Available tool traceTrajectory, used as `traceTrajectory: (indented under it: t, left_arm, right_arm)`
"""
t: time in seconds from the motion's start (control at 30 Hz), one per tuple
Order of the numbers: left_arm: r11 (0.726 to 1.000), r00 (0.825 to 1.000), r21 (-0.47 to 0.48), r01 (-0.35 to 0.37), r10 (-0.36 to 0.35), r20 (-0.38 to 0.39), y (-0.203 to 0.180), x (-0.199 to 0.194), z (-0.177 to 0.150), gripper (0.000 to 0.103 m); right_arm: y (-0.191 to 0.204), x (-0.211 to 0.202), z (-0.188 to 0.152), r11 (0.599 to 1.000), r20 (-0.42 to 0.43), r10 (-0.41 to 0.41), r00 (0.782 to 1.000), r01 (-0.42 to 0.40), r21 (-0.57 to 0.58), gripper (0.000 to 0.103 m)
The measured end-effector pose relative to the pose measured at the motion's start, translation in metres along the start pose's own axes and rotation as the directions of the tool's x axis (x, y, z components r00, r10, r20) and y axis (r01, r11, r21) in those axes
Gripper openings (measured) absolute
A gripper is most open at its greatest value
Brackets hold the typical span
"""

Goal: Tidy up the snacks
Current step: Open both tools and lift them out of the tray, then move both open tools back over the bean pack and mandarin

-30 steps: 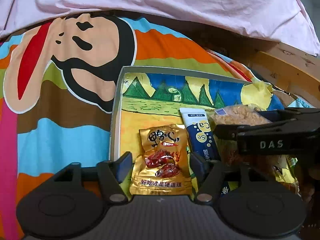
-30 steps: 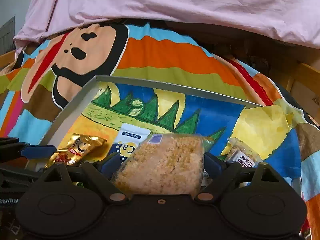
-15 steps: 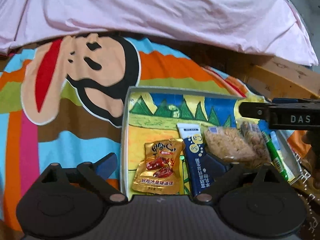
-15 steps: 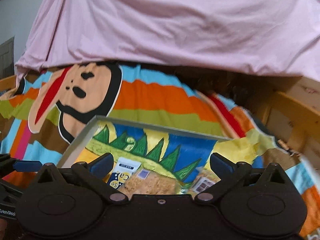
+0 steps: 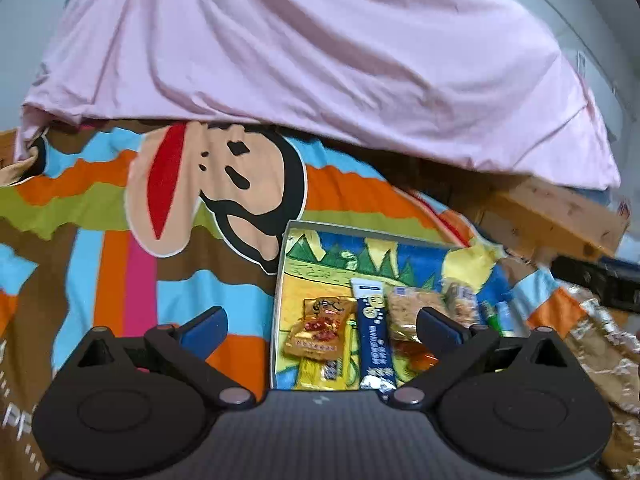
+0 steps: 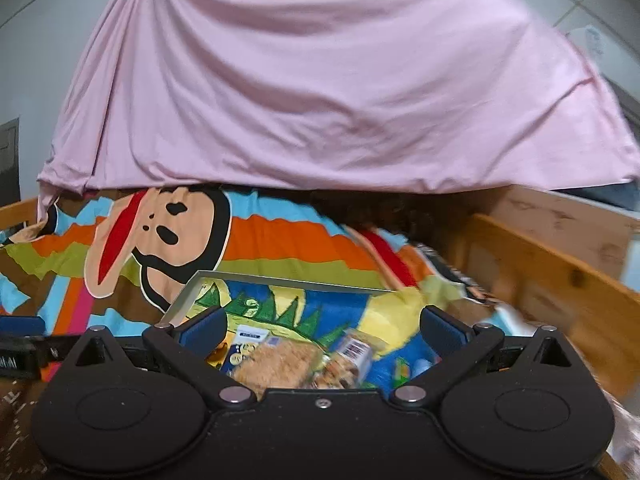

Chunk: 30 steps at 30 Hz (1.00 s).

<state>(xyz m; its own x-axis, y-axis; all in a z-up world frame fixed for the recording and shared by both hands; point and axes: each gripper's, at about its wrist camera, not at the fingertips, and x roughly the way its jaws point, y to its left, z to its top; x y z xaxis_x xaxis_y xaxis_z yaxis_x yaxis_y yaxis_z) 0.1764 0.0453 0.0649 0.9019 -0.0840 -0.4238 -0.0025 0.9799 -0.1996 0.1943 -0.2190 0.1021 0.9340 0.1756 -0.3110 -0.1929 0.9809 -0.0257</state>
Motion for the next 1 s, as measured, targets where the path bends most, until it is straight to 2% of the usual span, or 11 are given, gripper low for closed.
traceTrajectory:
  t: [0.13,0.33,0.6,0.8,1.0]
  left_arm:
    - [1.0,1.0,-0.013,-0.002,0.002,0.01,-0.005,-0.039,-0.007,0.102]
    - [0.999,0.999,-0.039,0.008,-0.006,0.034,-0.008,-0.091,-0.03,0.102]
    - [1.0,1.0,-0.015,-0.003,0.002,-0.029,-0.018,-0.118,-0.07,0.102]
    - [0.999,0.988,0.049,0.002,0.006,-0.151,-0.031,-0.121,-0.091,0.102]
    - [0.998,0.984,0.068,0.011,0.001,-0.176,-0.035,-0.128,-0.097,0.102]
  right_arm:
    - [0.0,-0.052,-0.014,0.999,0.004,-0.045,0.999,0.045,-0.009,0.102]
    - [0.007,-0.128,-0.043,0.995,-0.053,-0.099,0.994,0.1,0.009,0.102]
    - [0.019,-0.211,-0.079,0.985,-0.051,-0.169,0.984,0.17,0.024,0.102]
    - [0.015,-0.24,-0.1,0.975,-0.085,-0.216,0.973,0.22,0.036,0.102]
    - [0.008,-0.249,-0.117,0.968,-0.144,-0.227,0.963,0.239,0.072,0.102]
